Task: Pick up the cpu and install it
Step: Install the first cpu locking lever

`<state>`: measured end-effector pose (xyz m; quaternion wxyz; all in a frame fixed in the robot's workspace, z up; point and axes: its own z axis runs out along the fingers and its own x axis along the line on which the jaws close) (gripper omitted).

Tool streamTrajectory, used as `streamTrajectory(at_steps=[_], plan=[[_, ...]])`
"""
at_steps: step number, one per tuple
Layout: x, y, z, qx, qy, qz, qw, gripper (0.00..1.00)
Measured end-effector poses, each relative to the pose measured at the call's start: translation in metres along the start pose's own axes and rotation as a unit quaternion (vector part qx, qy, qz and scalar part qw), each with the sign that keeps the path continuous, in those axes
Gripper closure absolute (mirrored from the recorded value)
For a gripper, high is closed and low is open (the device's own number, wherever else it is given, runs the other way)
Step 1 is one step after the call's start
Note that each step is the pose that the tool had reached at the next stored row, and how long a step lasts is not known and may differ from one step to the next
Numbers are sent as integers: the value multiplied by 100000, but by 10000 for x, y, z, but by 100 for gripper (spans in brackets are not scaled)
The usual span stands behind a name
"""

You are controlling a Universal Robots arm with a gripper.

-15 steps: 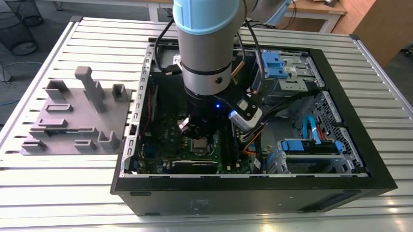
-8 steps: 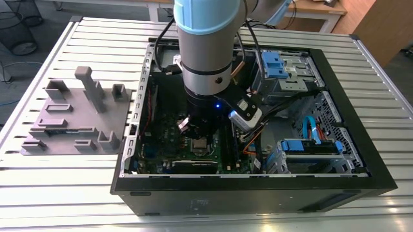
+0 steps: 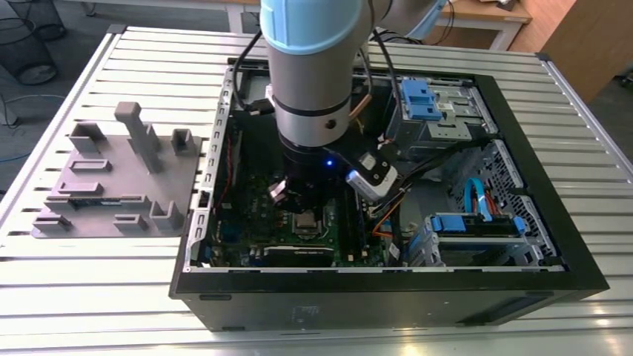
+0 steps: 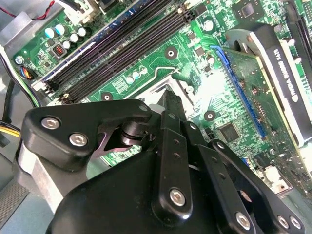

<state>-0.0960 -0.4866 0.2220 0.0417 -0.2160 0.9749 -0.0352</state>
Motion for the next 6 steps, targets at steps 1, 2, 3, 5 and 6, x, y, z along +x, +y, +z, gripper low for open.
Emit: streamTrajectory(at_steps=[1, 2, 3, 5, 6], plan=[[4, 2, 0, 2, -9, 3, 100000, 89], [3, 2, 0, 5, -12, -1, 100000, 89], [5, 2, 0, 5, -14, 1, 100000, 89], [6, 3, -1, 4, -13, 0, 100000, 89], [7, 3, 0, 4, -14, 1, 100000, 89]])
